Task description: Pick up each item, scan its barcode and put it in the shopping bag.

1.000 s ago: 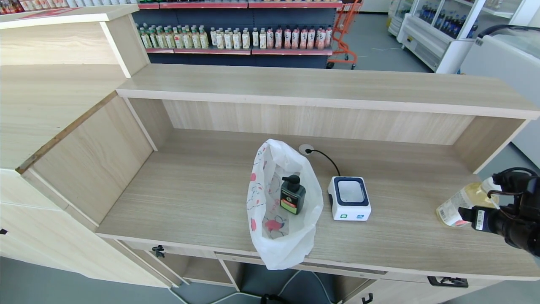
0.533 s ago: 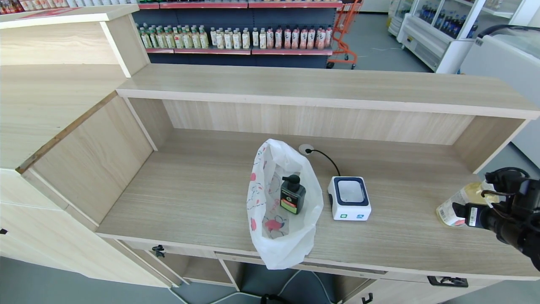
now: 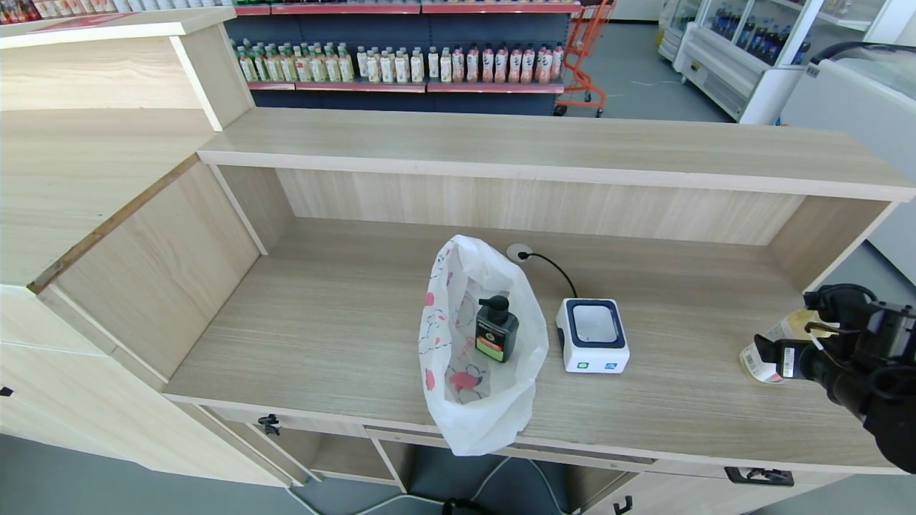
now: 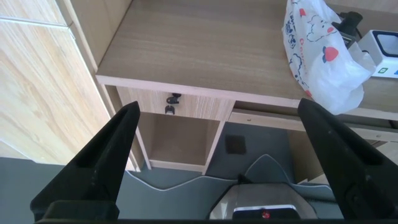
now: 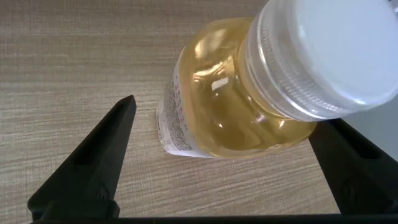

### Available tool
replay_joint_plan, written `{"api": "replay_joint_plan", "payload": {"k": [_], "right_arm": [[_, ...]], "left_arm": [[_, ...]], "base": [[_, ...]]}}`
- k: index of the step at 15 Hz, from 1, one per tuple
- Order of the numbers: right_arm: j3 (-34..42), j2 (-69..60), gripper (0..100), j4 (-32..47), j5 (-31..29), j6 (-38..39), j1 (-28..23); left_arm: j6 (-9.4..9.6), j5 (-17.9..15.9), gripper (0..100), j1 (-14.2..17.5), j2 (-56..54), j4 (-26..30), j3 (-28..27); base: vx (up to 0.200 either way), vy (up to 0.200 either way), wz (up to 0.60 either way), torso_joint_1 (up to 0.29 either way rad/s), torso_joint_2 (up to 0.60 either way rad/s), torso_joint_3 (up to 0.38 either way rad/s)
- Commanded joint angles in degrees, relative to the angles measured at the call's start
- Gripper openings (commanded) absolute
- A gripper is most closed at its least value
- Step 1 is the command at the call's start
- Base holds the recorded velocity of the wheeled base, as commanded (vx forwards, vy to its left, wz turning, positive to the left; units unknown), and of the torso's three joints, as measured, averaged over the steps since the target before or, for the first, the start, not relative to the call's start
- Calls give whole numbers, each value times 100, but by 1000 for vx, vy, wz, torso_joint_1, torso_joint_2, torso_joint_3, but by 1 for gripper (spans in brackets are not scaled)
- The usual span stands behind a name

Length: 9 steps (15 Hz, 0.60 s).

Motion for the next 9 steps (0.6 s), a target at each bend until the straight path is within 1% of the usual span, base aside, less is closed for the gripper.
{"api": "replay_joint_plan", "payload": {"k": [1,9], "right_arm": [[-16,230,100,-138,45,-96,11],[-156,740,100,-780,282,-237,11]], "left_arm": [[2,1,100,0,-2,-1,0],[2,1,100,0,-2,-1,0]], "base": [[0,0,0,0,0,0],[0,0,0,0,0,0]]}}
